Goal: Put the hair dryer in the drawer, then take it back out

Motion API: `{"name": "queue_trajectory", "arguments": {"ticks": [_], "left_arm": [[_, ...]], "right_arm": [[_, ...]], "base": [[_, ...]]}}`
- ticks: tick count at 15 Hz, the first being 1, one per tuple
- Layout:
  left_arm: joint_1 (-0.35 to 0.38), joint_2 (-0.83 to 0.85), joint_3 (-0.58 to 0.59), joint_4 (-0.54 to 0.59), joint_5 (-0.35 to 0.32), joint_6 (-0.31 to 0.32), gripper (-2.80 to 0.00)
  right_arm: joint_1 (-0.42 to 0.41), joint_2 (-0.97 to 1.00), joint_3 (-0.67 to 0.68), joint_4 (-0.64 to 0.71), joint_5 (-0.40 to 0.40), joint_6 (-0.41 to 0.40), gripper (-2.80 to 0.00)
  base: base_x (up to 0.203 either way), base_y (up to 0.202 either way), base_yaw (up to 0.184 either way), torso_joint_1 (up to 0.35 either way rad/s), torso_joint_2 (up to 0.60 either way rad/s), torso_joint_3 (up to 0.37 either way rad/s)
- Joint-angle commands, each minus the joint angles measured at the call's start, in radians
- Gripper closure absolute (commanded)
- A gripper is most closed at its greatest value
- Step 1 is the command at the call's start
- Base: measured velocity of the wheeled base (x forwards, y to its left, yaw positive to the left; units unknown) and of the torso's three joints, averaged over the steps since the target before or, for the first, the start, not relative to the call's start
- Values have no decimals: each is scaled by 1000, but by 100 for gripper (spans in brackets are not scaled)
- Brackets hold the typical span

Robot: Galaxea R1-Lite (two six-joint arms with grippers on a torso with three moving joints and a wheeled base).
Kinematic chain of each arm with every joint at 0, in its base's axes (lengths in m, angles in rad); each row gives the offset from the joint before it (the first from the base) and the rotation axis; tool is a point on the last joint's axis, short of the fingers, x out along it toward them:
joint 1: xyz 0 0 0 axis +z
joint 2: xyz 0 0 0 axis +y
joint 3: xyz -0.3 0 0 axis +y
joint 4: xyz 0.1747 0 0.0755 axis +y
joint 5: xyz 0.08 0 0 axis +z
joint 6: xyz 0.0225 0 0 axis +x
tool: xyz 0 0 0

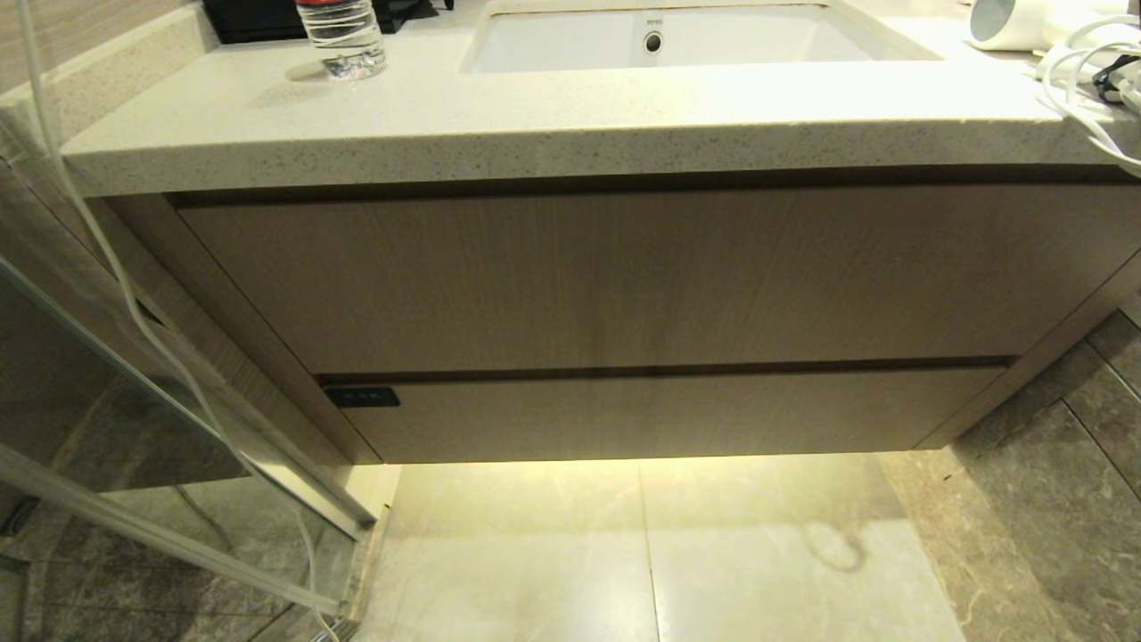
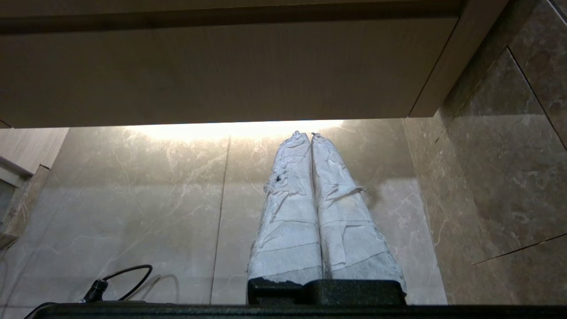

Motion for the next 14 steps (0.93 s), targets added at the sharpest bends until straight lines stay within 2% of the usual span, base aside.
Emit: {"name": "queue_trajectory", "arguments": {"ticks": [1, 14], "left_arm": [[0, 0, 0, 0, 0, 1, 0], [0, 0, 0, 0, 0, 1, 0]], "right_arm": [[0, 3, 0, 0, 1, -1, 0], [0, 3, 0, 0, 1, -1, 0]], "base": [[0, 0, 0, 0, 0, 0], [0, 0, 0, 0, 0, 0]]}}
